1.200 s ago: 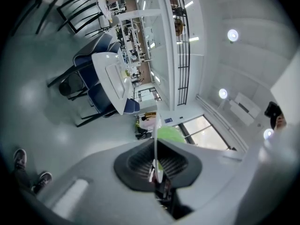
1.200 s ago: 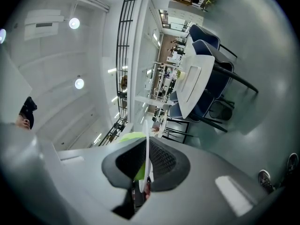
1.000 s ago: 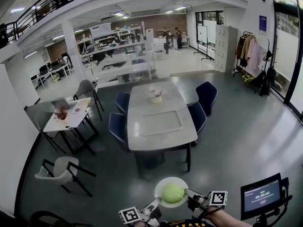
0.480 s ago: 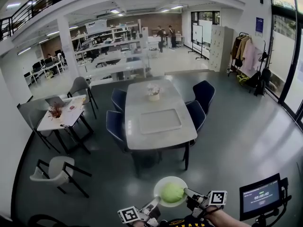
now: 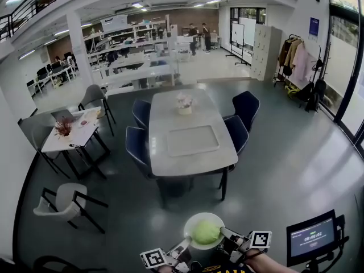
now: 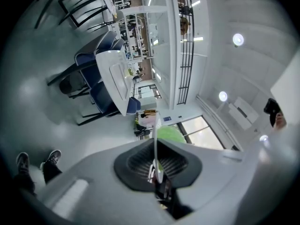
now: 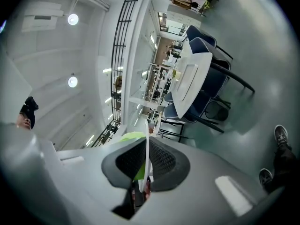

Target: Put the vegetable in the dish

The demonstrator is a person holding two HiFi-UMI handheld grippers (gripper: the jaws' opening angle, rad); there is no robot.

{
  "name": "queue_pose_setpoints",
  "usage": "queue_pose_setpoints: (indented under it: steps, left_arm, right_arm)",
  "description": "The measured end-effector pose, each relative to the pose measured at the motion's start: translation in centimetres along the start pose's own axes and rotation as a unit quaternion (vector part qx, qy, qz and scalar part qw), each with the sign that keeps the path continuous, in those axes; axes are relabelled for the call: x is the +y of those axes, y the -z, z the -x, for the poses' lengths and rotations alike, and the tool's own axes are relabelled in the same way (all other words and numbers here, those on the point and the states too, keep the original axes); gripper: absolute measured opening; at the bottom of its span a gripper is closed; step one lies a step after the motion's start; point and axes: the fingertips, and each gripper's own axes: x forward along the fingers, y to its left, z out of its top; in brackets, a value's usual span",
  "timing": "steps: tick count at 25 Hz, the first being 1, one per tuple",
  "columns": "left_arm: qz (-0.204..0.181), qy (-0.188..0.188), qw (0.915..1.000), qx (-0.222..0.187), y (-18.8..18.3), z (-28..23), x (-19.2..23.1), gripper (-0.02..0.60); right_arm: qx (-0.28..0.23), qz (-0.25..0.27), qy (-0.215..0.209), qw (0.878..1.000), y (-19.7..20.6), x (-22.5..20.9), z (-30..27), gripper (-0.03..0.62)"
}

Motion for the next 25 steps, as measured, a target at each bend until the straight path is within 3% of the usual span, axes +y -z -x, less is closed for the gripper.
queue_pose_setpoints:
  steps: [8, 14, 22, 25]
  left_arm:
    - [-0.013, -0.01, 0.9998, -0.008, 0.2, 0.7, 0.1, 0.015]
    - [-0.009, -0.021, 0.9996, -0.014, -5.8, -11.3, 1.7, 0.015]
    - [-0.013, -0.032, 0.9993, -0.014, -7.2, -18.5, 1.9, 0.015]
    - [-0.009, -0.033, 0.9993, -0.013, -6.9, -21.4, 1.4, 0.015]
  right_arm:
    - [0.006, -0.014, -0.007, 1.0, 0.8, -0.6, -0.1, 0.017]
    - [0.009, -0.026, -0.008, 1.0, -11.5, -5.4, -4.0, 0.017]
    - [0.013, -0.034, -0.009, 0.999, -18.4, -8.1, -3.9, 0.017]
    - [0.021, -0.013, 0.017, 1.0, -21.1, -9.9, -2.5, 0.017]
